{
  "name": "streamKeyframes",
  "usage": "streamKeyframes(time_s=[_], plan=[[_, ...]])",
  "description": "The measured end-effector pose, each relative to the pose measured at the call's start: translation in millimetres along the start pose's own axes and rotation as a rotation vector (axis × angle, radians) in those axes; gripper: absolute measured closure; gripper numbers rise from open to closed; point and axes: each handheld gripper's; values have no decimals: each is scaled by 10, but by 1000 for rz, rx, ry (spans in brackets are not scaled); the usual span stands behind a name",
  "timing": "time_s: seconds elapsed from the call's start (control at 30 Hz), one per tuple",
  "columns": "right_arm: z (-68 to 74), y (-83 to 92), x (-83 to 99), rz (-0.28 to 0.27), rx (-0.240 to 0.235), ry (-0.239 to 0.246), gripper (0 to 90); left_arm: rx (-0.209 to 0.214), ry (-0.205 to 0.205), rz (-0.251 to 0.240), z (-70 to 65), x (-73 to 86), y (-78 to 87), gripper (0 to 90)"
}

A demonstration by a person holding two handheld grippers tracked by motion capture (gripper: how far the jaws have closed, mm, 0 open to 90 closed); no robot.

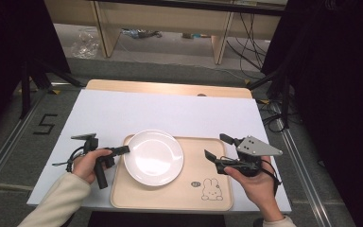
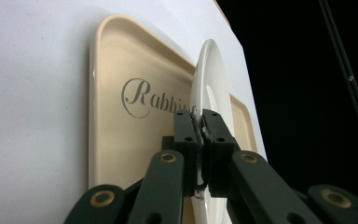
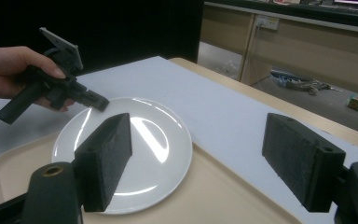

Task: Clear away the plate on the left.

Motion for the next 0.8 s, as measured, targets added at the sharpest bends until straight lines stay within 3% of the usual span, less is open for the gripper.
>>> streamKeyframes(time_s=[0.03, 0.17, 0.33, 0.37, 0.4, 0.53, 0.6, 0.63, 0.73, 0.8], plan=[[-11, 4, -2, 1, 9, 18, 251, 4, -1, 4, -1, -2, -5, 853], [-4, 22, -5, 28, 13, 11, 251, -1, -21, 4, -5, 3, -13, 853], [-8, 13, -1, 20, 5, 16, 250, -19, -42, 1, -7, 7, -17, 853], [-9, 10, 0, 18, 4, 19, 249, 3, -79, 5, 12, -5, -27, 850], [-9, 10, 0, 18, 4, 19, 249, 3, -79, 5, 12, -5, -27, 847], [-9, 13, -2, 18, 4, 23, 249, -39, -121, -11, 14, 3, -32, 823], [-7, 12, -1, 18, 3, 20, 249, -79, -167, -17, 3, 8, -36, 783], [-8, 11, -1, 16, 5, 23, 249, -112, -213, -19, -7, 3, -24, 731], [-6, 15, -2, 20, 3, 21, 249, -106, -229, -56, -48, 1, -9, 680], [-9, 20, -1, 20, 8, 24, 249, -92, -278, -69, -98, -4, 15, 586]])
Point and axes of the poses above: each handheld gripper's, and its own axes: y roughly backward along the jaws, x roughly out of its underside, z roughly to its left, and after that the axes turned 9 degrees about -x, right-handed
